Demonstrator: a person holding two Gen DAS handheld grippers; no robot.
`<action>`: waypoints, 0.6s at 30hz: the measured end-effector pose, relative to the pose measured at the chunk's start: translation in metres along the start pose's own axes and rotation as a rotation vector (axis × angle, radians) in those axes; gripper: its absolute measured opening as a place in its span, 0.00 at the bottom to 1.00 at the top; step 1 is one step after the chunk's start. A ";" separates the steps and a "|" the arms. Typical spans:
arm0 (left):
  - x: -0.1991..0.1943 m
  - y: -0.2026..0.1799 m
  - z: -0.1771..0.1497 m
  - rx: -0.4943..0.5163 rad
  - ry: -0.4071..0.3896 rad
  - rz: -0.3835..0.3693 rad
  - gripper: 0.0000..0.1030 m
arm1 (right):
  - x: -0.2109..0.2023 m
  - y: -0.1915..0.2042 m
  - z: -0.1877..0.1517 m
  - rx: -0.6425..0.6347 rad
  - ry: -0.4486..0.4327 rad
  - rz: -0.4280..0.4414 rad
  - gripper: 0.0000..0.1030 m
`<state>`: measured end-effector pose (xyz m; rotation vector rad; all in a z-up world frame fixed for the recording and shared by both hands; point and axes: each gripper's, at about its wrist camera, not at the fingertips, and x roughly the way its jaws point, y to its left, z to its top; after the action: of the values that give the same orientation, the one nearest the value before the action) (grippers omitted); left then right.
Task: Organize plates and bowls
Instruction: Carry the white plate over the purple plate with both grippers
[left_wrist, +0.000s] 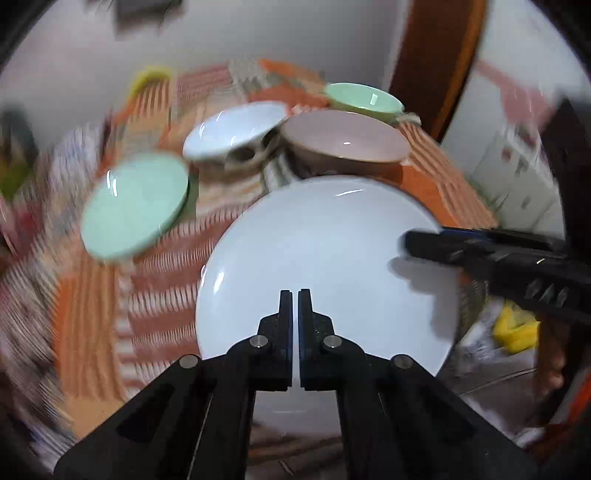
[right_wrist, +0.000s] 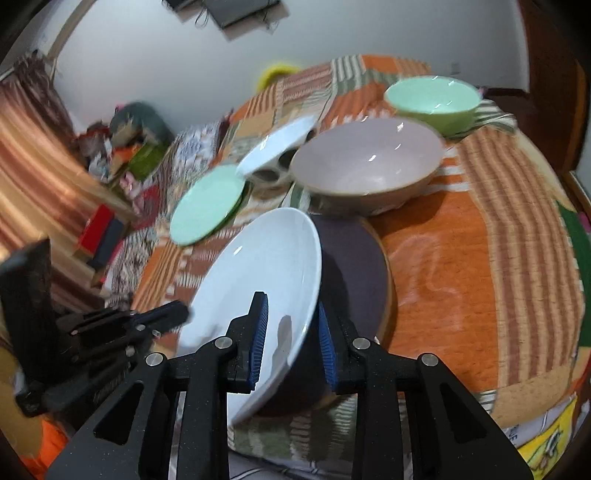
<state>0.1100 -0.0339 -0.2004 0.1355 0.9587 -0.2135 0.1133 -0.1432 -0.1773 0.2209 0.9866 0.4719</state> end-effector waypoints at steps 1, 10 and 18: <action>0.002 -0.009 0.002 0.040 -0.017 0.027 0.02 | 0.005 0.002 -0.002 -0.016 0.004 -0.017 0.22; 0.019 0.027 0.002 -0.131 0.018 -0.024 0.02 | 0.020 -0.026 -0.006 0.065 0.064 -0.020 0.16; 0.022 0.066 -0.006 -0.225 0.034 0.072 0.20 | 0.018 -0.027 -0.005 0.065 0.063 -0.024 0.18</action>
<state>0.1331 0.0289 -0.2202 -0.0331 1.0036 -0.0366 0.1252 -0.1584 -0.2035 0.2536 1.0660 0.4278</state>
